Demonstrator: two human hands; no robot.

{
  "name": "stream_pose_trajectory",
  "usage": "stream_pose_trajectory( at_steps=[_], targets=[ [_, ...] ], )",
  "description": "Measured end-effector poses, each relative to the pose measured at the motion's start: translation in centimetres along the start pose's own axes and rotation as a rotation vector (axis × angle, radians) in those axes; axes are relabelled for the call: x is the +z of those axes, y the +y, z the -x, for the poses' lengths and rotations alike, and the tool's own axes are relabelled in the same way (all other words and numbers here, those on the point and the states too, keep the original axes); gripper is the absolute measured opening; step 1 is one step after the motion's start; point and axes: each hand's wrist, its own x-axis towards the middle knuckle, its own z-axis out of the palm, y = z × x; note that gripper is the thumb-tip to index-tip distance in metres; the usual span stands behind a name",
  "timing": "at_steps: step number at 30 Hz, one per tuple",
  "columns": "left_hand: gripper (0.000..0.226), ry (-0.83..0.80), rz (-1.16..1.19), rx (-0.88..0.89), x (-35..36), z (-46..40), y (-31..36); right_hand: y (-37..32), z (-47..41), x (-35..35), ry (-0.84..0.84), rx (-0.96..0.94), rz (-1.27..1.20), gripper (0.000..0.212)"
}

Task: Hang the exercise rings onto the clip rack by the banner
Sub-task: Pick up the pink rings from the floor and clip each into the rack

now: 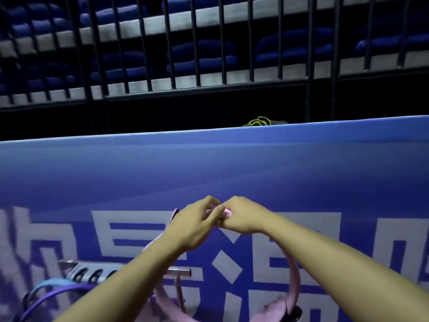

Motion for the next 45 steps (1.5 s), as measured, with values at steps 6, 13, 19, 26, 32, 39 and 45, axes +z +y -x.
stream_pose_trajectory(
  at_steps=[6, 13, 19, 26, 32, 39, 45],
  targets=[
    [0.053, 0.204, -0.468, -0.122, -4.9, 6.1, -1.4, -8.8, 0.1, 1.2, 0.015, -0.159, 0.137, 0.035],
    [0.036, 0.21, -0.687, -0.247, -10.5, 12.3, -7.4, -18.8, -2.1, 5.3, -0.012, -0.363, 0.315, 0.035],
    [0.042, 0.248, -0.544, -0.375, -16.2, 19.1, -15.1, -27.1, -4.8, 11.0, -0.087, -0.36, 0.136, 0.022],
    [0.025, 0.339, -0.428, -0.614, -21.7, 28.7, -28.2, -31.3, -7.6, 19.3, -0.184, -0.165, -0.124, 0.025],
    [0.027, 0.356, -0.181, -0.724, -21.1, 32.7, -34.8, -35.1, -9.3, 24.7, -0.157, -0.056, -0.217, 0.021],
    [0.018, 0.119, -0.093, -0.495, -19.4, 30.9, -39.9, -36.5, -14.0, 28.2, -0.237, -0.051, -0.123, 0.018],
    [0.031, -0.065, -0.055, -0.304, -17.7, 25.3, -41.4, -35.7, -19.0, 31.5, -0.305, -0.108, 0.015, 0.03]
  ],
)
